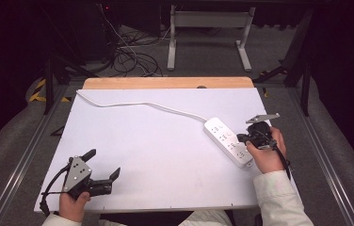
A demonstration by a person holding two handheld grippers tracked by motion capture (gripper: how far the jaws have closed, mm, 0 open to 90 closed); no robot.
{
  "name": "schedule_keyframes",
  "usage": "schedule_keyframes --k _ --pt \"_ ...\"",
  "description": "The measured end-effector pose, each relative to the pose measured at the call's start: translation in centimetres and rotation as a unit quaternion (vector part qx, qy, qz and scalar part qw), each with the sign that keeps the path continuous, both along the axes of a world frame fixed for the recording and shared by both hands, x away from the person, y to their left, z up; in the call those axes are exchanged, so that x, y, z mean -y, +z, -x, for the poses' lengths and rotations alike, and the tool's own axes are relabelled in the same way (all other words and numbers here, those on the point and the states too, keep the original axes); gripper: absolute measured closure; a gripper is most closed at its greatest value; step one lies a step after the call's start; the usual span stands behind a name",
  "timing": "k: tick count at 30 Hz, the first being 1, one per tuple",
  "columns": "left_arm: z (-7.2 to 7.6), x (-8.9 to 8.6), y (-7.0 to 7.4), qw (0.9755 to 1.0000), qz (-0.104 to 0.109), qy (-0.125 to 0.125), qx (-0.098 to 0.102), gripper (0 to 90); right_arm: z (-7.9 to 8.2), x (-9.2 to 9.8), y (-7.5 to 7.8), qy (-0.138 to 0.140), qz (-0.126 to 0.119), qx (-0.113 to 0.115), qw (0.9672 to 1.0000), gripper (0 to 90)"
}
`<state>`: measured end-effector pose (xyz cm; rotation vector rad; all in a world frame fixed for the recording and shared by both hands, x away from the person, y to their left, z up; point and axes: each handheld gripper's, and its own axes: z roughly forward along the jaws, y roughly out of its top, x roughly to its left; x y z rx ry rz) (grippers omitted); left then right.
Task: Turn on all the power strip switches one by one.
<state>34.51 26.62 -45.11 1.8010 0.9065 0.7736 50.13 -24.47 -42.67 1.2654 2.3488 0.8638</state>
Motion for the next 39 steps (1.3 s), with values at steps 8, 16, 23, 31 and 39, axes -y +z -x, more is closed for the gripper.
schedule_keyframes --k 8,16,23,31,39 --pt "0.0 0.0 0.0 1.0 -0.002 -0.001 0.001 2.5 -0.8 -0.2 -0.8 -0.002 0.01 -0.008 0.9999 90.0" --pt "0.0 0.0 0.0 1.0 -0.002 0.002 0.0 2.5 -1.0 -0.3 -1.4 -0.005 0.02 -0.013 0.9997 90.0" --pt "0.0 0.0 0.0 1.0 -0.003 0.002 0.0 2.6 -1.0 -0.3 -1.4 -0.008 0.019 -0.019 0.9996 90.0" --pt "0.0 0.0 0.0 1.0 -0.004 0.003 0.0 2.5 -1.0 -0.4 -1.5 -0.011 0.024 -0.018 0.9995 90.0" --pt "0.1 -0.1 0.1 1.0 -0.006 0.003 0.001 2.6 -1.0 -0.5 -1.6 -0.015 0.024 -0.021 0.9994 90.0"
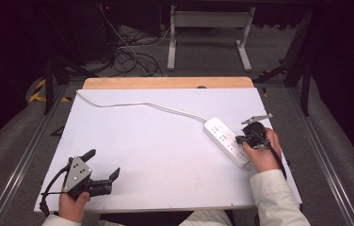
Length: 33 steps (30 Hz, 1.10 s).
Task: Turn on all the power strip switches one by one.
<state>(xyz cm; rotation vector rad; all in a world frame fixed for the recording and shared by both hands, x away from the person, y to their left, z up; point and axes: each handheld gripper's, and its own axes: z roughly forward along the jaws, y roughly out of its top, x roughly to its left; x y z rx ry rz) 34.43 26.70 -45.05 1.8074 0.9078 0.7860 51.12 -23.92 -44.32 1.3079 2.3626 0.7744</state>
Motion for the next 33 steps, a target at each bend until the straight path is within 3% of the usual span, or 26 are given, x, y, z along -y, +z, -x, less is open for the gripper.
schedule_keyframes --k 14,19,22,33 --pt "0.0 0.0 0.0 1.0 0.0 0.0 0.0 2.6 -0.1 -0.4 -0.3 0.002 -0.004 0.007 1.0 90.0" --pt "0.1 -0.1 0.0 1.0 0.005 0.001 0.001 2.6 -0.1 -1.1 -0.1 -0.003 0.02 0.007 0.9998 90.0" --pt "0.2 -0.2 0.0 1.0 0.005 0.0 0.0 2.5 -0.1 -0.8 -0.2 -0.005 0.006 0.008 0.9999 90.0" --pt "0.2 -0.1 0.0 1.0 0.005 0.0 0.0 2.5 0.1 -0.5 -0.5 -0.009 -0.006 0.012 0.9999 90.0"
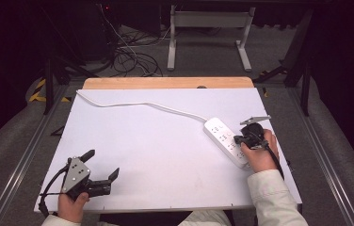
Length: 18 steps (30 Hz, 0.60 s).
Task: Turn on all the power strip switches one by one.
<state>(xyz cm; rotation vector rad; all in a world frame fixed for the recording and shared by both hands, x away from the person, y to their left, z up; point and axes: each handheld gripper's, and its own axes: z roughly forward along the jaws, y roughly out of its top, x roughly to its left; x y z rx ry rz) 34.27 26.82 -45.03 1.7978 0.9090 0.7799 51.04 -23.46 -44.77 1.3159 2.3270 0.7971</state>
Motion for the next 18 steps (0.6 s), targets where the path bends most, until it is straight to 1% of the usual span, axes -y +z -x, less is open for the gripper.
schedule_keyframes --k 3,5,7,8,9,10,11,12,13,14,15,16,18 --pt "0.0 0.0 0.0 1.0 0.0 0.0 0.0 2.5 0.1 0.0 -0.1 -0.004 0.002 0.001 1.0 90.0" --pt "0.0 0.0 0.0 1.0 0.0 0.0 0.0 2.6 0.1 0.1 -0.2 -0.003 -0.003 0.004 1.0 90.0" --pt "0.0 0.0 0.0 1.0 -0.002 0.0 -0.001 2.6 0.2 0.0 -0.1 -0.003 0.003 0.003 1.0 90.0" --pt "0.0 0.0 0.0 1.0 -0.002 0.0 -0.001 2.5 0.1 -0.2 0.0 -0.002 0.011 0.006 0.9999 90.0" --pt "0.0 0.0 0.0 1.0 0.0 0.001 -0.001 2.5 0.2 -0.5 0.0 0.003 0.024 0.01 0.9997 90.0" --pt "0.0 0.0 0.0 1.0 0.002 0.003 -0.001 2.6 0.3 -0.6 0.1 0.008 0.022 0.018 0.9996 90.0" --pt "0.0 0.0 0.0 1.0 0.001 0.003 0.0 2.5 0.4 -0.5 0.3 0.01 0.012 0.021 0.9996 90.0" --pt "0.0 0.0 0.0 1.0 0.002 0.003 -0.001 2.5 0.5 -0.3 0.7 0.011 0.005 0.032 0.9994 90.0" --pt "-0.1 0.0 0.0 1.0 0.0 0.002 -0.001 2.5 0.7 -0.1 1.3 0.011 -0.012 0.047 0.9988 90.0" --pt "-0.2 0.1 0.0 1.0 -0.002 0.003 -0.001 2.5 0.8 0.0 1.9 0.013 -0.031 0.053 0.998 90.0" --pt "-0.3 0.1 -0.1 1.0 -0.002 0.001 -0.004 2.5 0.8 0.0 2.4 0.016 -0.037 0.055 0.9976 90.0" --pt "-0.4 0.2 -0.1 1.0 -0.003 0.002 -0.005 2.5 0.9 -0.1 2.7 0.019 -0.036 0.057 0.9976 90.0" --pt "-0.4 0.4 -0.2 1.0 -0.006 -0.001 -0.005 2.6 0.8 -0.4 2.8 0.024 -0.04 0.057 0.9973 90.0"
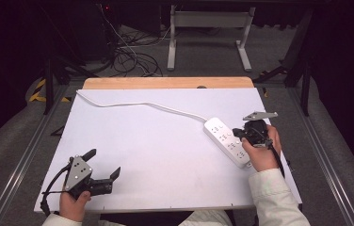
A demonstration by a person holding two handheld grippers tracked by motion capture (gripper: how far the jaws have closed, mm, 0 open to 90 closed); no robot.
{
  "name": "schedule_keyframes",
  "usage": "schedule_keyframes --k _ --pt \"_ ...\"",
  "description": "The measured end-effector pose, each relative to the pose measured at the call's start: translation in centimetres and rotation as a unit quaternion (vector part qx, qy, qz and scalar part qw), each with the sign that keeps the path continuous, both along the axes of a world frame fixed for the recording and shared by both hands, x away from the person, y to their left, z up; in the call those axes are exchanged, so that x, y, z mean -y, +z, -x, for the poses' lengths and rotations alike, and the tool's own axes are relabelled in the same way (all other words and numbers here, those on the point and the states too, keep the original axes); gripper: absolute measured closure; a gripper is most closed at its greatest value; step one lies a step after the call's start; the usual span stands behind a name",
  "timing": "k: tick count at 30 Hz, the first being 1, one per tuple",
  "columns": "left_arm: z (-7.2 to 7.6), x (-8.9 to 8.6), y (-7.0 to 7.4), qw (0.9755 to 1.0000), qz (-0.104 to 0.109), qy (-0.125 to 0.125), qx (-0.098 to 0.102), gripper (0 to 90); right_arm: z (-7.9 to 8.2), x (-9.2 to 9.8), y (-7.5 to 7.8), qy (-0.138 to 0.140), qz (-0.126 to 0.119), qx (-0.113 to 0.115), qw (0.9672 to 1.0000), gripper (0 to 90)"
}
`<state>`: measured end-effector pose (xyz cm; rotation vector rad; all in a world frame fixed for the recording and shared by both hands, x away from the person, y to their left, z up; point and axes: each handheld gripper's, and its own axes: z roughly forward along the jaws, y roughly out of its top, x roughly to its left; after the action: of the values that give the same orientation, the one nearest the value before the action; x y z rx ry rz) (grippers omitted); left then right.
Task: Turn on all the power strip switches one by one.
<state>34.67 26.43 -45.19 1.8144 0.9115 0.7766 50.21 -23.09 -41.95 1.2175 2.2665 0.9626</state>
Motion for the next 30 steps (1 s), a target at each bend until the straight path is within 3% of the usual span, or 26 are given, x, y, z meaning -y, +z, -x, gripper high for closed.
schedule_keyframes --k 12,30 --pt "0.1 0.0 0.1 1.0 -0.004 -0.001 0.002 2.6 -0.6 -0.2 0.2 0.006 -0.012 0.016 0.9998 90.0" --pt "0.1 0.0 0.0 1.0 -0.001 0.001 0.001 2.5 -3.0 -0.7 -2.2 -0.001 0.008 -0.016 0.9998 90.0"
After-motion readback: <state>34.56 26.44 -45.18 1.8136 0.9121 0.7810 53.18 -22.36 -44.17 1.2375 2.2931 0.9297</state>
